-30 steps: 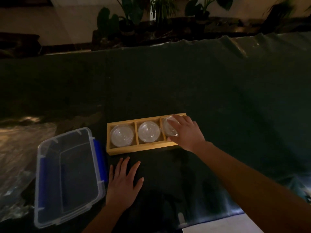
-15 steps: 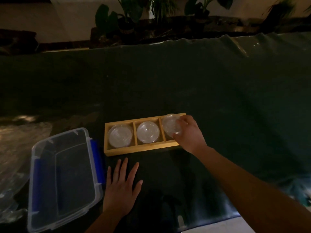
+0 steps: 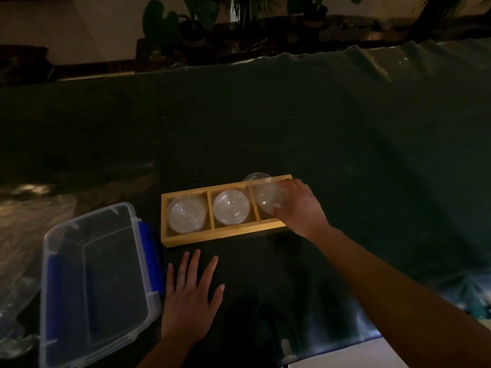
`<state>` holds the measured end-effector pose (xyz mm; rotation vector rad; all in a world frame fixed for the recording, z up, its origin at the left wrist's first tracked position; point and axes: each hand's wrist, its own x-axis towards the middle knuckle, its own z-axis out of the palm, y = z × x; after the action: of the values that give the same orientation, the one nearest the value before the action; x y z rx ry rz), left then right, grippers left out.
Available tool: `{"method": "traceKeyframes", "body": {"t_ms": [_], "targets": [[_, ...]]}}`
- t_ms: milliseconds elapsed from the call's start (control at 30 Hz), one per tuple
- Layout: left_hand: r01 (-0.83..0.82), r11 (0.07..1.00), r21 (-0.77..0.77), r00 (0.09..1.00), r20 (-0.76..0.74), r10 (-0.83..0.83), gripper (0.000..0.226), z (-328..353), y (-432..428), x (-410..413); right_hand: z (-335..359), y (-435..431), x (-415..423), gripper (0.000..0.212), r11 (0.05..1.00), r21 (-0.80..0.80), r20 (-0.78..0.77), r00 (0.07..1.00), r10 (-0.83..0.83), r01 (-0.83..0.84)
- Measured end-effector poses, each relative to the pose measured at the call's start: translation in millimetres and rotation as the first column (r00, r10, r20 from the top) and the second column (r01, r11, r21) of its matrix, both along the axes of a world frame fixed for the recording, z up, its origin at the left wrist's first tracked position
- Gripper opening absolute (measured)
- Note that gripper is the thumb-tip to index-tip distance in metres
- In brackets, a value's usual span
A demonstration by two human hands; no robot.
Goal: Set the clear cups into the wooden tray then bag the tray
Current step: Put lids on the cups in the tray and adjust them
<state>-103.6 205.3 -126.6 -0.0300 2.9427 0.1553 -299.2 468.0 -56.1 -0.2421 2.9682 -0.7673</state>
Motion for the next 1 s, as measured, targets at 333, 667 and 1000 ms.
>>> {"method": "traceKeyframes", "body": {"t_ms": [333,667,1000], "targets": [[-0.011,1.0,0.016,1.0,0.027,0.011,0.067,6.7,0.1,-0.5,26.3,-18.7,-22.3,0.089,0.989,0.055,0.038,0.99,0.135,-0.137],[-0.009,1.0,-0.021,0.998,0.059,0.01,0.072,11.6,5.0,-5.7,8.7,-86.1,-125.7,0.065,0.969,0.162,0.347,0.93,0.122,-0.187],[-0.018,0.999,0.043,0.995,0.099,0.014,0.075,10.1,4.4,-4.1,6.6,-112.4,-152.8,0.037,0.901,0.367,0.364,0.927,0.09,-0.232]]}}
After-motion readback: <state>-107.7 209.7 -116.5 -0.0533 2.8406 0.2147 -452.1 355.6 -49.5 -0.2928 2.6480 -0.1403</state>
